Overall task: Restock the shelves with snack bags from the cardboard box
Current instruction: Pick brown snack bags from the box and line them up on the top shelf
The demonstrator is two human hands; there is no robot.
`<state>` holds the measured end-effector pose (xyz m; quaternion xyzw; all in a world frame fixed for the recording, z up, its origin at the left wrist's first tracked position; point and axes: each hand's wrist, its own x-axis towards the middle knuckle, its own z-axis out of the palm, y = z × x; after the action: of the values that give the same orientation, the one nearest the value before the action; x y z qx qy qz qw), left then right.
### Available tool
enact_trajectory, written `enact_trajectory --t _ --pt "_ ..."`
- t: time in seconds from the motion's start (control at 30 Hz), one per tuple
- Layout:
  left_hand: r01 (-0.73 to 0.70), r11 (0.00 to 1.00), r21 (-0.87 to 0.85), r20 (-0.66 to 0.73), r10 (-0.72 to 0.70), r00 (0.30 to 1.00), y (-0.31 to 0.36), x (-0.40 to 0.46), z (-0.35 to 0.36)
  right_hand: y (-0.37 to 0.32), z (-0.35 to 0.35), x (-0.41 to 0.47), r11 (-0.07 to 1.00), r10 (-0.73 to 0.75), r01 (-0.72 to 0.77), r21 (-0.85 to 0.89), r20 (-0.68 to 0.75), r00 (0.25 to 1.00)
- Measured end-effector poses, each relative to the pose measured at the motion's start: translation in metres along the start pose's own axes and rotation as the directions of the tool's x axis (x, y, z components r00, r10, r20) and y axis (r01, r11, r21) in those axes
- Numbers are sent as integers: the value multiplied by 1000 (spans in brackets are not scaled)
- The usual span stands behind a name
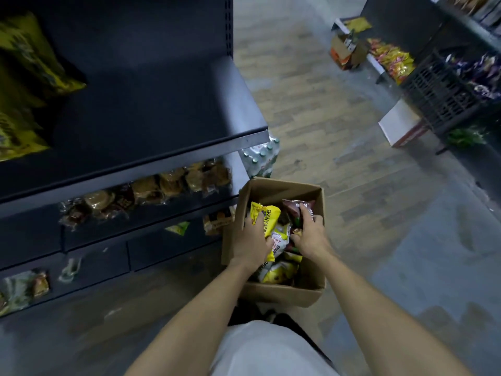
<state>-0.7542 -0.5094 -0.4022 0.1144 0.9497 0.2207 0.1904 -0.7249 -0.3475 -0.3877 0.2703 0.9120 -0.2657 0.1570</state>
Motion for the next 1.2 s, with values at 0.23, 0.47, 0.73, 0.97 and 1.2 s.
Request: enact_trajectory --t 0.23,0.47,0.73,0.97,1.2 --pt "107 994 9 -36 -106 994 14 -48 -5 5 -10 -30 992 -124 124 25 9 992" --pt "238 970 -56 -123 -243 962 19 -100 -8 14 -11 -59 971 -239 239 11 17 971" --pt "314 939 -143 -394 -345 852 -10 -150 -63 -57 -8 -85 873 -485 487 -11 83 871" --pt "331 919 -215 -578 -393 716 -56 -175 -123 -138 4 -109 751 -660 655 79 92 746" --pt "300 878 -374 -636 -478 606 -106 -181 -154 -197 32 -127 721 -691 681 129 61 720"
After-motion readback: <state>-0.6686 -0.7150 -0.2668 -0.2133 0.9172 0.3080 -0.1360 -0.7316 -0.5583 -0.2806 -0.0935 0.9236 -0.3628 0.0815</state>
